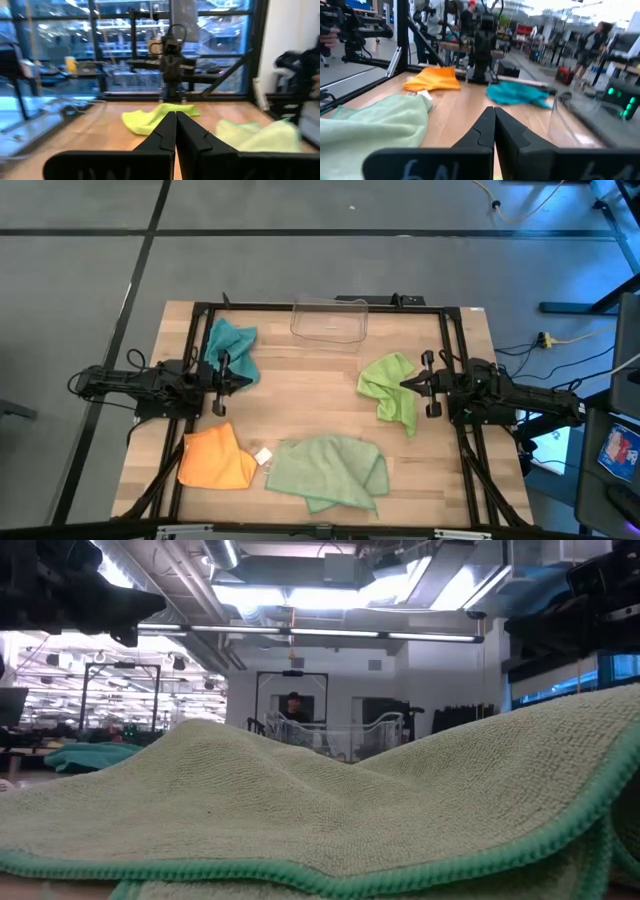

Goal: Fold microfiber towels
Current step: Fold the light green microfiber towel

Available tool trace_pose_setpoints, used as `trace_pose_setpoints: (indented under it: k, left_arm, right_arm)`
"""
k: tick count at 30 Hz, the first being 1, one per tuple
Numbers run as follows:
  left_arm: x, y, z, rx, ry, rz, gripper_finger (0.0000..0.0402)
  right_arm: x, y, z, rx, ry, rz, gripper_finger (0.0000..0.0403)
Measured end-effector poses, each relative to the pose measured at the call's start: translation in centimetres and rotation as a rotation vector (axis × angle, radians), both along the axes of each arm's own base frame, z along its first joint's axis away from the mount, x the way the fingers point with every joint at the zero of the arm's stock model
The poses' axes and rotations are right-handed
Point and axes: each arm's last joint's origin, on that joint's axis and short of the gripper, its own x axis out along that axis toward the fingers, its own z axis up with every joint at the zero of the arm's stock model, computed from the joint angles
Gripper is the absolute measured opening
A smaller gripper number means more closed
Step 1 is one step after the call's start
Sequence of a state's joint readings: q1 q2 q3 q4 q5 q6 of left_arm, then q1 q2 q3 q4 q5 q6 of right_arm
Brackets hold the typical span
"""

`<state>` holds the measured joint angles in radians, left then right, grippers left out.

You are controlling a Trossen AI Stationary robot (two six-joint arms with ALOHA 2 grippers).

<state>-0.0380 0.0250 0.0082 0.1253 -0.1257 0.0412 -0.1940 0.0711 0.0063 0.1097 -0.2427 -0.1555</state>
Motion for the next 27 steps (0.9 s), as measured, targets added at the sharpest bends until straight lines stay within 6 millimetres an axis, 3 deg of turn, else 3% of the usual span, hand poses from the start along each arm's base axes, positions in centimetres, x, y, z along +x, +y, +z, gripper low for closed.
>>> trace_pose_setpoints:
  k: [4,8,15,21,23,27]
  left_arm:
    - [0.0,0.0,0.0,-0.009,-0.004,0.014,0.0000]
    - [0.0,0.0,0.2,0.025,-0.016,0.018,0.0000]
    - [0.0,0.0,0.3,0.044,-0.023,0.020,0.0000]
    - [0.0,0.0,0.3,-0.005,-0.028,0.013,0.0000]
    - [0.0,0.0,0.3,-0.006,-0.032,0.013,0.0000]
    - [-0.1,0.1,0.4,-0.007,-0.048,0.027,0.0000]
  right_arm:
    - [-0.1,0.0,0.9,-0.017,-0.092,-0.021,0.0008]
    - [-0.2,-0.6,1.4,0.146,-0.154,-0.202,0.0022]
    - [-0.5,-1.2,1.8,0.225,-0.233,-0.412,0.0134]
    - [-1.2,-1.1,4.0,0.276,-0.470,-0.384,0.0209]
    - [-1.1,-1.1,4.9,0.277,-0.438,-0.386,0.0215]
    - [0.0,-1.6,6.5,0.288,-0.200,-0.528,0.0207]
